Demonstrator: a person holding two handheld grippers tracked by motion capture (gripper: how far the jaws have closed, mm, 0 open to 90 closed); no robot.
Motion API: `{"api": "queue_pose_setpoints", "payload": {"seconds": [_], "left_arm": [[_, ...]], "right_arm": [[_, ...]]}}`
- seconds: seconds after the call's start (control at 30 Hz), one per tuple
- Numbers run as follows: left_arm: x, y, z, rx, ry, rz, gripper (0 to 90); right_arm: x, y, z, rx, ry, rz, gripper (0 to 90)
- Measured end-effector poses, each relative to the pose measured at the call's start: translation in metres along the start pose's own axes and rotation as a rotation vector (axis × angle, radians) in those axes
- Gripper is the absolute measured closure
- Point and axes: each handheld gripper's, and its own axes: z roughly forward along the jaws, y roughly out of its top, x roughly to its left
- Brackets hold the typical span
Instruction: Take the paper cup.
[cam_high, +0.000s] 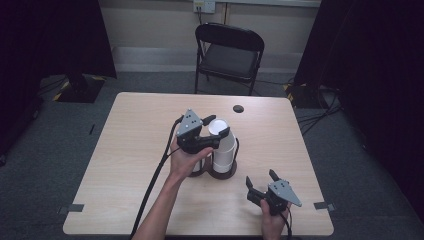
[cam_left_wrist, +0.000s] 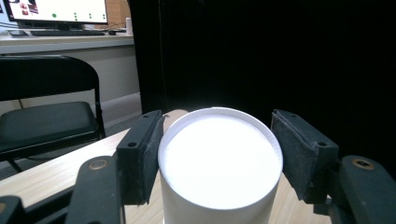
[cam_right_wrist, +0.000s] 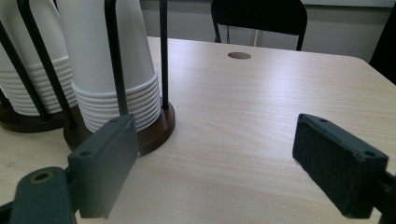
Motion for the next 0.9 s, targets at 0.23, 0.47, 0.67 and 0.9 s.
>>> {"api": "queue_pose_setpoints", "payload": {"seconds": [0.23, 0.47, 0.67, 0.9], "left_arm": [[-0.001, 0.003, -0.007, -0.019, -0.009, -0.007, 36.2], [-0.004, 0.004, -0.02, -0.026, -0.008, -0.008, 36.2], [-0.009, 0.003, -0.029, -0.031, -0.017, -0.006, 36.2], [-0.015, -0.005, -0.041, -0.034, -0.029, -0.017, 36.2]], "right_arm": [[0.0, 0.0, 0.0, 0.002, 0.002, 0.0, 13.4], [0.0, 0.0, 0.0, 0.0, -0.002, -0.002, 13.4], [0.001, 0.0, 0.0, 0.004, -0.005, -0.009, 13.3], [0.001, 0.0, 0.001, 0.006, -0.008, -0.014, 13.4]]}}
